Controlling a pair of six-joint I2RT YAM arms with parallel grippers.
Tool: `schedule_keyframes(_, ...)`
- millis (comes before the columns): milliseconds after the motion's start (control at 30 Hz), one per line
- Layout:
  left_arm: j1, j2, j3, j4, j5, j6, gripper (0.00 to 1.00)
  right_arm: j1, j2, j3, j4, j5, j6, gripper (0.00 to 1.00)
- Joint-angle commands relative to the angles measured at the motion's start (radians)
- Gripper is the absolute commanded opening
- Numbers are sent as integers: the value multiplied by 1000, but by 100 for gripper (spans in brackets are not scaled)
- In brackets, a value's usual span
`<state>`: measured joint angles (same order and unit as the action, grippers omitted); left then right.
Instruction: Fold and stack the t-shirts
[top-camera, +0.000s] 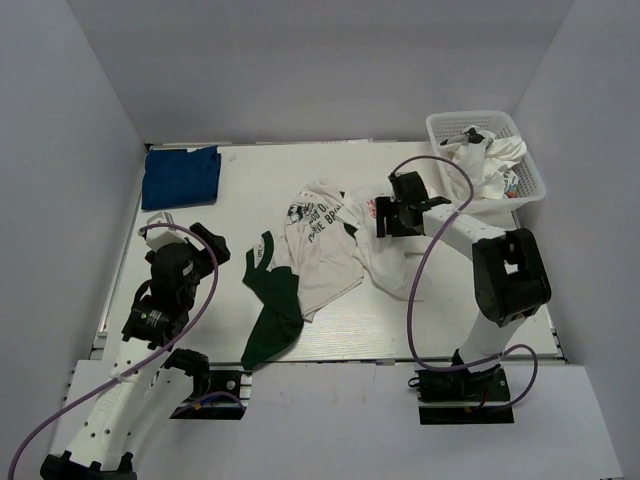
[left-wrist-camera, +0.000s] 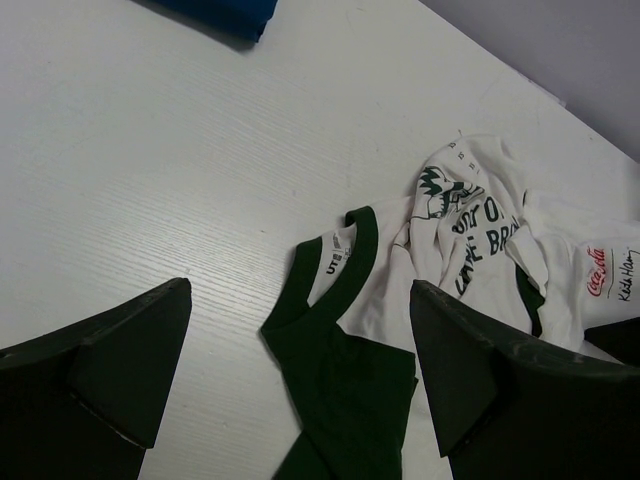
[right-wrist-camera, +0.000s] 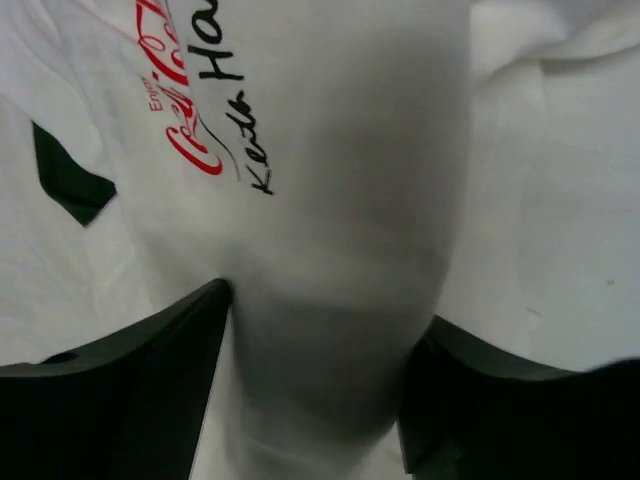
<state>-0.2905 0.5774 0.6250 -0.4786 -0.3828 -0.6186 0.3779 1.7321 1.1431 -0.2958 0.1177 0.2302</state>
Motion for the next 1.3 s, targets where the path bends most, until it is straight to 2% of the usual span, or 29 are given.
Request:
schedule_keyframes(0,-4,-13,-1,15,15,-4,100,25,0,24,67,20,14,63)
schedule_keyframes(33,-4,-13,-1,6,15,-4,100,26,-3,44,60,45,14,48)
schedule_keyframes(67,-4,-13,-1,6,15,-4,100,32,-47,53,61,147,12,27)
schedule_keyframes(167,-4,-13,-1,6,15,-4,100,20,-178,105,113,229,-8,11)
schedule_keyframes(200,-4,-13,-1,6,6,-13,100,12,-209,150,115,272,-44,0)
schedule_keyframes(267,-4,-13,-1,-5,-4,-13,100,4,-227,255,78,356,-86,0)
schedule_keyframes(433,-4,-13,-1,-5,-22,-13,100,-60,-143,680,-19,526,-182,0)
schedule_keyframes(667,-4,44,12,-23,-47,-23,100,-215,70,1032,142,733,-331,0)
schedule_keyframes(800,-4,75,21,-44,-71,-23,100,-278,106,1029,323,700,-394,0)
schedule_keyframes(900,-4,101,39,-45,-84,-23,100,-310,156,1029,298,620,-394,0)
schedule_keyframes(967,-4,111,39,-54,-84,-23,100,-336,181,960,297,631,-370,0)
schedule_keyframes(1067,-4,111,48,-64,-84,-41,100,-396,223,827,297,552,-328,0)
schedule_keyframes(1167,-4,98,58,-83,-71,-78,100,-435,298,761,166,443,-241,0)
schedule_keyframes(1267,5,79,80,-138,-50,-124,100,-493,369,745,9,418,-60,0)
